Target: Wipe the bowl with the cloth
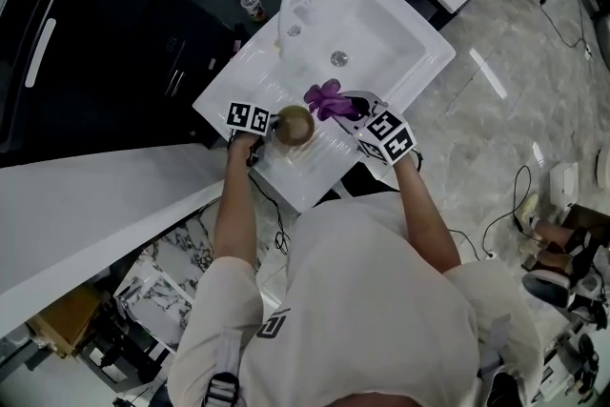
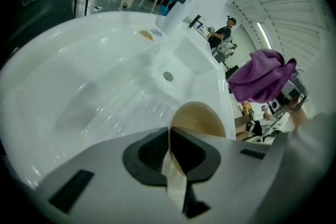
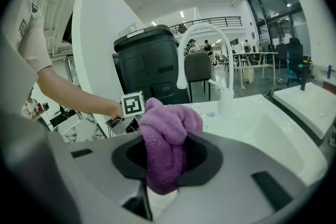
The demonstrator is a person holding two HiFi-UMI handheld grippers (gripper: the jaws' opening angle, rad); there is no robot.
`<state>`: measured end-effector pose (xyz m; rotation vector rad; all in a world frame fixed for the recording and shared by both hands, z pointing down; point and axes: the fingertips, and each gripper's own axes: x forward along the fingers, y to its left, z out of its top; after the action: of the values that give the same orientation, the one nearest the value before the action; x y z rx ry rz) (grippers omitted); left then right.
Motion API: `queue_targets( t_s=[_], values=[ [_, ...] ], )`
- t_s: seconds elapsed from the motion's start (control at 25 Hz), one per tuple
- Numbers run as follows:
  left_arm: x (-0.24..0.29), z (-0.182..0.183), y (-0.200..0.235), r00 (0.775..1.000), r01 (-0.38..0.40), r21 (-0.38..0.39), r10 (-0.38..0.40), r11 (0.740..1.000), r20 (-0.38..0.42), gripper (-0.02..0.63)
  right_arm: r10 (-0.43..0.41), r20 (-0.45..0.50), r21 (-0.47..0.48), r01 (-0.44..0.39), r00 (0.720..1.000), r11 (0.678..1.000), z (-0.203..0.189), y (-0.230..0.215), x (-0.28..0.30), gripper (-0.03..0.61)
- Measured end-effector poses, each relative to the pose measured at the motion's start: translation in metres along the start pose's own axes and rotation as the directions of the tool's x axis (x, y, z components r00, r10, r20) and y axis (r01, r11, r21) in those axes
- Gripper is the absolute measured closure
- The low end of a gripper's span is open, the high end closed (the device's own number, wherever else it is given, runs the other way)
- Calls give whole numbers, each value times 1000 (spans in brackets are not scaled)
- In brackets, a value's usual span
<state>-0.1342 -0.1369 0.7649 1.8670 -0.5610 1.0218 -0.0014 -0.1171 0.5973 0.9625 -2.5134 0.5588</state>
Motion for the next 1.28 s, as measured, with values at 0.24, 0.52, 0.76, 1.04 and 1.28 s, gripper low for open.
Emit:
queue_targets(
  t_s=[0.24, 0.52, 0.76, 1.04, 1.28],
  values=[
    [-40, 25, 7, 940, -205, -79, 219, 975, 262, 594, 27, 39, -11, -27, 999, 1000, 20, 3, 21, 482],
    [-105, 45, -10, 731, -346, -241, 422, 907, 537, 594, 122, -2, -129, -122, 992, 984, 37, 41, 57, 482],
    [-153, 60, -33, 554, -433, -320, 529, 843, 643, 594, 51, -158, -438, -116, 986, 891, 53, 67, 95, 482],
    [-185, 51, -52, 482, -499, -300, 548, 813, 684, 596, -1, -99, -593, -58, 995, 803, 80, 79, 113, 482],
    [-189, 51, -54, 478, -527, -285, 557, 801, 679, 595, -33, -71, -638, -20, 997, 770, 85, 77, 119, 482]
  ],
)
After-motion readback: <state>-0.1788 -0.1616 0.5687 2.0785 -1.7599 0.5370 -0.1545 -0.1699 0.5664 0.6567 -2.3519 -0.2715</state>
